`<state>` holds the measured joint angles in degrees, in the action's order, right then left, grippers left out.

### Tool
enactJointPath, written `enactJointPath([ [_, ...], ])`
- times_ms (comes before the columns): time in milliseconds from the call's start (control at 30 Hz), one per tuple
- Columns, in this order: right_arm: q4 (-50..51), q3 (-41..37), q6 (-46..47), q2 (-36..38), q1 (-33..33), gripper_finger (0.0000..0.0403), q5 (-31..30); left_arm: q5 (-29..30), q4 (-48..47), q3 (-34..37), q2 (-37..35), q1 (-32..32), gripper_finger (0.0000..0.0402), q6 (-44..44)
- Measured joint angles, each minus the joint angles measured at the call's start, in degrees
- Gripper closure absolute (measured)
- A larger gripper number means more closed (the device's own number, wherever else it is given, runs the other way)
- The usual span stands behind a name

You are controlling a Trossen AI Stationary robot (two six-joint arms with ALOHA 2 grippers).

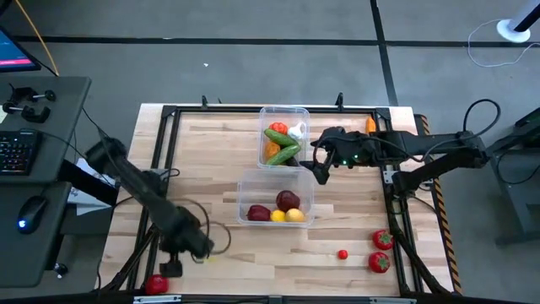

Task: Sort produce into baskets
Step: Put the red tomato into the bottom transparent bin

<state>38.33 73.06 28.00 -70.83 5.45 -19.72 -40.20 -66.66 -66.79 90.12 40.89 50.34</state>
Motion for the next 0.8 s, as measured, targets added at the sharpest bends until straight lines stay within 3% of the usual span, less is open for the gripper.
enactJointPath([
  [267,0.35,0.00,0.01,-0.04,0.17,0.0037,3.28,-11.27,2.23,4.79,11.82,1.83,0.0061,-0.90],
  [467,1.65,0.00,0.42,-0.07,0.17,0.0037,5.63,-17.27,2.67,5.25,16.75,2.90,0.0061,3.18],
  [800,3.07,0.00,0.44,-0.07,0.20,0.0037,6.53,-19.26,17.72,5.21,16.88,5.29,0.0061,17.81],
])
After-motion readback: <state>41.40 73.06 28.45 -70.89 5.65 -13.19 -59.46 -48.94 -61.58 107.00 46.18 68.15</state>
